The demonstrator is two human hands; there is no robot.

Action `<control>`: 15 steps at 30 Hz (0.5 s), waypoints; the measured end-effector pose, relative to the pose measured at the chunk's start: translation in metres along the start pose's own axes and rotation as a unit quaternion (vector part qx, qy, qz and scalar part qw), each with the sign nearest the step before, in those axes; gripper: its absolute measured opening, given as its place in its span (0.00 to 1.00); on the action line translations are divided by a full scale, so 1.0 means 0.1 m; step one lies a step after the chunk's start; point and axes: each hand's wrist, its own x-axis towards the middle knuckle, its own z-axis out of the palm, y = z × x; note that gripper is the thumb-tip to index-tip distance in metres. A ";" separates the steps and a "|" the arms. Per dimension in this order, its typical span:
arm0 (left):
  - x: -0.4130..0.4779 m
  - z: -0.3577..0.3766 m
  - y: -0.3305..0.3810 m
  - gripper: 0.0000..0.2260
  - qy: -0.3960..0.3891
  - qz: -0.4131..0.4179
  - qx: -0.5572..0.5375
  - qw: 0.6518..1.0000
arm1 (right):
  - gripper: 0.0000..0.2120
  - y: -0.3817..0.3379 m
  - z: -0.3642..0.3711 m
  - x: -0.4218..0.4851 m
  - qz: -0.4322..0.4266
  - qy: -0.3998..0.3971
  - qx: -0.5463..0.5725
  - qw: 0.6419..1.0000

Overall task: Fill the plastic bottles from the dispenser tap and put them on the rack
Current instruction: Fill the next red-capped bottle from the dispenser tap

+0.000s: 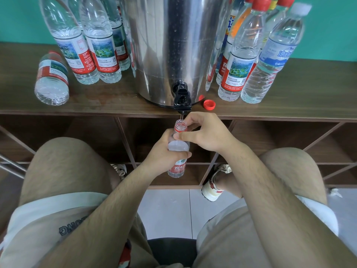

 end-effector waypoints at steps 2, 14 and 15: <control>0.00 0.00 -0.01 0.34 0.000 -0.001 0.001 1.000 | 0.12 -0.01 0.00 0.00 -0.001 -0.001 -0.003 1.000; 0.04 0.00 -0.05 0.33 -0.001 0.003 0.001 1.000 | 0.12 -0.01 0.00 0.00 -0.002 -0.002 -0.004 1.000; 0.04 0.00 -0.06 0.33 -0.001 0.003 0.001 1.000 | 0.13 0.00 0.00 0.00 -0.002 -0.002 -0.004 1.000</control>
